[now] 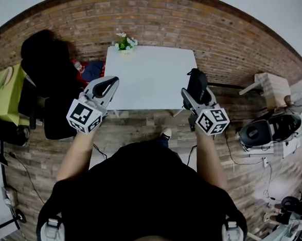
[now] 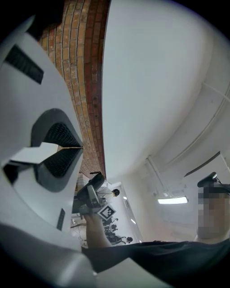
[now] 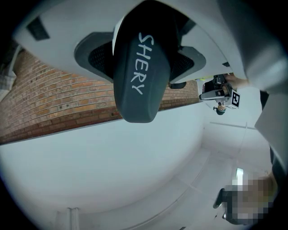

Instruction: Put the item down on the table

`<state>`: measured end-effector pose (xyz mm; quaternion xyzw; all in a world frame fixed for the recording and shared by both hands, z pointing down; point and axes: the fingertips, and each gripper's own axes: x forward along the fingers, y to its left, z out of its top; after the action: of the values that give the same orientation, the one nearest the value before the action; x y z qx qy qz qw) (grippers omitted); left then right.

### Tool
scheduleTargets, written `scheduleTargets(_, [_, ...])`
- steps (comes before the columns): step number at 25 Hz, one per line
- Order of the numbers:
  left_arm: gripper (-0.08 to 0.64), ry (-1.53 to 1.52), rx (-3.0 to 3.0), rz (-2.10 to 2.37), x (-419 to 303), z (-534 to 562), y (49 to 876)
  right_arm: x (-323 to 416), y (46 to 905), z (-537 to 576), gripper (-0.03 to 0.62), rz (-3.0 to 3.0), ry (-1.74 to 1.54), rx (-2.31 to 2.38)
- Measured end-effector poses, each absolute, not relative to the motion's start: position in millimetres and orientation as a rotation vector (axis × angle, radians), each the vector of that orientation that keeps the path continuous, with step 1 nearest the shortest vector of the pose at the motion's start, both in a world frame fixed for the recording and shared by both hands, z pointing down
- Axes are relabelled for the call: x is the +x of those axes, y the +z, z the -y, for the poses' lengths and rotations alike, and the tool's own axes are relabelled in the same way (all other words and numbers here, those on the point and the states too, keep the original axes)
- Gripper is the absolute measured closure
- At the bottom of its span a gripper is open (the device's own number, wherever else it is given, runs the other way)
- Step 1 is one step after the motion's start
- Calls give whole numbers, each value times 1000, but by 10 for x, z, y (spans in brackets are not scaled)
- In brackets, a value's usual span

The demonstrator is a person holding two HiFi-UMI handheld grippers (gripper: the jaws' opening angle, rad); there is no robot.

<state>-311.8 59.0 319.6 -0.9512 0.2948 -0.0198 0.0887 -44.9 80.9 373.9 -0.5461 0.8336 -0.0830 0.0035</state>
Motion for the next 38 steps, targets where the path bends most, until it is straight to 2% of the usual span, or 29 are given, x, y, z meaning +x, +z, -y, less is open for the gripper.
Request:
scheduleTargets(19, [543,-146,-2823,-880,-3064,-457,3359,-368,3918,-606,213,-2613,-320,-1734])
scheduleTargets(38, [543,-285,-2800,-863,-2708,-180,3610,24,4057,-339,213,-2618,-353,-1764])
